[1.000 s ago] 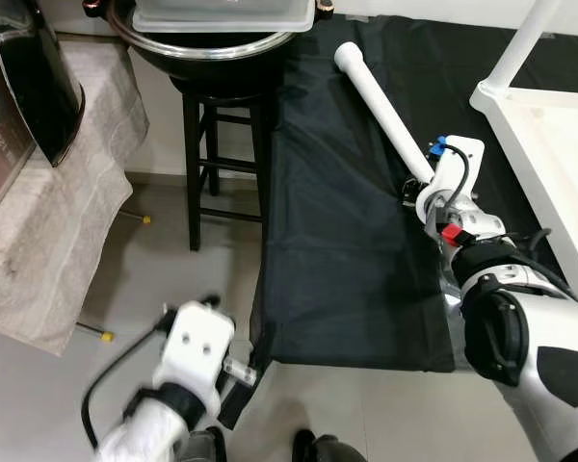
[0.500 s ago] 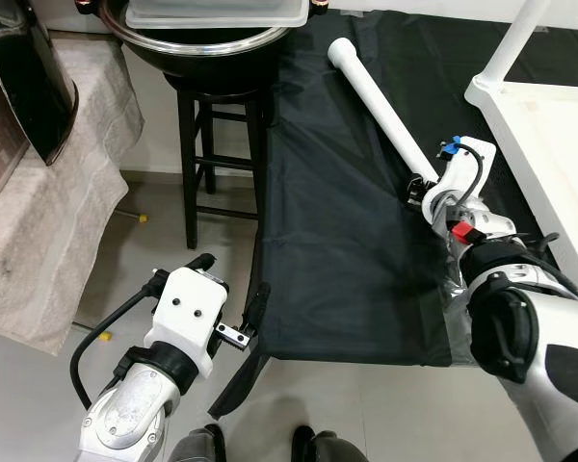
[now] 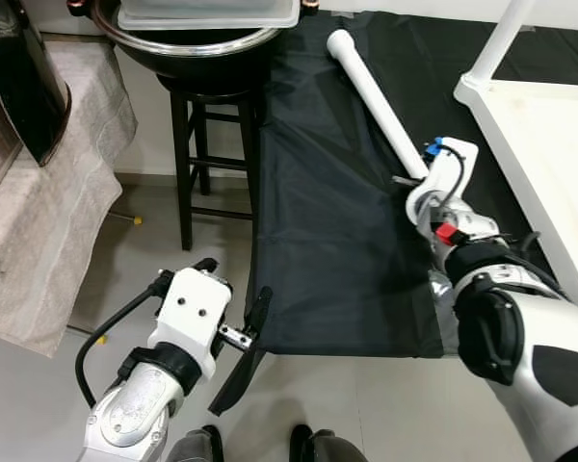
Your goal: Building children table
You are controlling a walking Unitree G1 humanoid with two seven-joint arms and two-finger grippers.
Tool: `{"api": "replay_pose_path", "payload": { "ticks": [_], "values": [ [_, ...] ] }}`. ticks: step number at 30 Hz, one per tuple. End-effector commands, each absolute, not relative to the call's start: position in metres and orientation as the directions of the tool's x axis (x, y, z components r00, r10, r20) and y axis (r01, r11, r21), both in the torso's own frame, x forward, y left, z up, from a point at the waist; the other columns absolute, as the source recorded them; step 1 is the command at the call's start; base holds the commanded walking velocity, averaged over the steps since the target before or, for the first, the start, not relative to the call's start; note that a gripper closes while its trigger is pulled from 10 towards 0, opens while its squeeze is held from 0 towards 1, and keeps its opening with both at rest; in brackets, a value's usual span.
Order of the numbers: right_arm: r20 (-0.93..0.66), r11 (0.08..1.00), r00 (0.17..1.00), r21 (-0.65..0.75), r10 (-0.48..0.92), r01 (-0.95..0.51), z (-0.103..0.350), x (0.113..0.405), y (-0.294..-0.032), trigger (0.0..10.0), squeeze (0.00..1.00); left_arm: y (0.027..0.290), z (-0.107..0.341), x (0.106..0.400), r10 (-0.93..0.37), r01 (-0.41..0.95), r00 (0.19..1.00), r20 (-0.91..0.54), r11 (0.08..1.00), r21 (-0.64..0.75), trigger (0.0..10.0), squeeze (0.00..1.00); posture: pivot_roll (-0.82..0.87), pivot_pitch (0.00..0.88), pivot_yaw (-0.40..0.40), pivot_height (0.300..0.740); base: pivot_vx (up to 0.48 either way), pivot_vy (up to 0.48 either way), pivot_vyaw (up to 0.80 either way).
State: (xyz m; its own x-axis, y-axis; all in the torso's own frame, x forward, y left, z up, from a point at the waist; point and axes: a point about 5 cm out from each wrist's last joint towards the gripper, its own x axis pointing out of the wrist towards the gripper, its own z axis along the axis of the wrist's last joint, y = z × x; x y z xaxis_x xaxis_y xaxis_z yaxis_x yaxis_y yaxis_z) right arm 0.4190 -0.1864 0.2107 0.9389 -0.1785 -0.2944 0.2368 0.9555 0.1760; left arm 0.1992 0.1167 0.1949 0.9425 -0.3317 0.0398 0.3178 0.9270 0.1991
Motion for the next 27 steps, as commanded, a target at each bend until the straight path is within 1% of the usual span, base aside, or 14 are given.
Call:
{"api": "replay_pose_path", "payload": {
  "ticks": [1, 7, 8, 9, 10, 11, 13, 14, 17, 22, 23, 25, 26, 27],
  "values": [
    [-0.380, 0.958, 0.914, 0.179, -0.143, 0.224, 0.190, 0.415, -0.179, 0.0, 0.00, 0.115, 0.191, 0.198, -0.337, 0.327, 0.941, 0.019, 0.926, 0.188, 10.0, 0.00, 0.13, 0.279, -0.098, 0.740, 0.000, 0.000, 0.00],
    [-0.344, 0.983, 0.939, 0.168, -0.014, 0.077, 0.203, 0.420, -0.142, 0.0, 0.00, 0.116, 0.191, 0.198, -0.333, 0.324, 0.943, 0.017, 0.926, 0.193, 10.0, 0.00, 0.13, 0.273, -0.103, 0.740, 0.000, 0.000, 0.00],
    [-0.315, 0.990, 0.947, 0.144, 0.055, -0.009, 0.212, 0.421, -0.127, 2.0, 0.00, 0.116, 0.191, 0.199, -0.333, 0.323, 0.943, 0.018, 0.926, 0.196, 10.0, 0.00, 0.14, 0.271, -0.104, 0.740, 0.000, 0.000, 0.00],
    [-0.282, 0.983, 0.950, 0.155, 0.137, -0.096, 0.224, 0.422, -0.110, 10.0, 0.00, 0.116, 0.190, 0.199, -0.331, 0.321, 0.944, 0.017, 0.927, 0.194, 10.0, 0.00, 0.14, 0.271, -0.104, 0.740, 0.000, 0.000, 0.00],
    [-0.259, 0.975, 0.948, 0.166, 0.186, -0.146, 0.232, 0.423, -0.100, 10.0, 0.00, 0.116, 0.190, 0.200, -0.329, 0.320, 0.944, 0.017, 0.928, 0.193, 10.0, 0.00, 0.14, 0.271, -0.104, 0.740, 0.000, 0.000, 0.00],
    [-0.241, 0.969, 0.946, 0.166, 0.218, -0.181, 0.240, 0.423, -0.093, 10.0, 0.85, 0.116, 0.190, 0.200, -0.329, 0.320, 0.944, 0.015, 0.927, 0.194, 10.0, 0.00, 0.14, 0.271, -0.104, 0.740, 0.000, 0.000, 0.00],
    [-0.233, 0.967, 0.945, 0.166, 0.230, -0.194, 0.244, 0.423, -0.090, 10.0, 0.85, 0.116, 0.189, 0.200, -0.329, 0.320, 0.944, 0.013, 0.927, 0.196, 10.0, 0.00, 0.14, 0.271, -0.104, 0.740, 0.000, 0.000, 0.00],
    [-0.198, 0.952, 0.939, 0.178, 0.283, -0.249, 0.257, 0.422, -0.082, 10.0, 1.00, 0.116, 0.189, 0.200, -0.328, 0.320, 0.944, 0.011, 0.926, 0.199, 10.0, 0.00, 0.13, 0.267, -0.103, 0.740, 0.000, 0.000, 0.00],
    [-0.100, 0.898, 0.911, 0.241, 0.401, -0.369, 0.285, 0.419, -0.065, 10.0, 1.00, 0.116, 0.187, 0.200, -0.328, 0.321, 0.945, 0.007, 0.927, 0.195, 10.0, 0.00, 0.13, 0.265, -0.103, 0.740, 0.000, 0.000, 0.00],
    [0.041, 0.916, 0.930, 0.165, 0.365, -0.366, 0.314, 0.420, -0.068, 10.0, 1.00, 0.116, 0.185, 0.201, -0.328, 0.321, 0.945, 0.004, 0.926, 0.196, 10.0, 0.00, 0.12, 0.257, -0.103, 0.740, 0.000, 0.000, 0.00],
    [0.101, 0.952, 0.955, 0.095, 0.280, -0.290, 0.325, 0.423, -0.079, 10.0, 0.00, 0.116, 0.184, 0.201, -0.327, 0.321, 0.945, 0.001, 0.927, 0.196, 10.0, 0.00, 0.12, 0.260, -0.103, 0.740, 0.000, 0.000, 0.00],
    [0.101, 0.952, 0.955, 0.095, 0.280, -0.290, 0.325, 0.423, -0.079, 10.0, 0.00, 0.116, 0.184, 0.201, -0.327, 0.321, 0.945, 0.001, 0.927, 0.196, 10.0, 0.00, 0.12, 0.260, -0.103, 0.740, 0.000, 0.000, 0.00],
    [0.127, 0.986, 0.978, 0.004, 0.168, -0.169, 0.328, 0.426, -0.097, 10.0, 0.00, 0.116, 0.183, 0.201, -0.326, 0.321, 0.945, -0.005, 0.926, 0.199, 10.0, 0.00, 0.12, 0.272, -0.099, 0.740, 0.000, 0.000, 0.00],
    [0.127, 0.986, 0.978, 0.004, 0.168, -0.169, 0.328, 0.426, -0.097, 10.0, 0.00, 0.116, 0.183, 0.201, -0.326, 0.321, 0.945, -0.005, 0.926, 0.199, 10.0, 0.00, 0.12, 0.272, -0.099, 0.740, 0.000, 0.000, 0.00]
  ]
}}
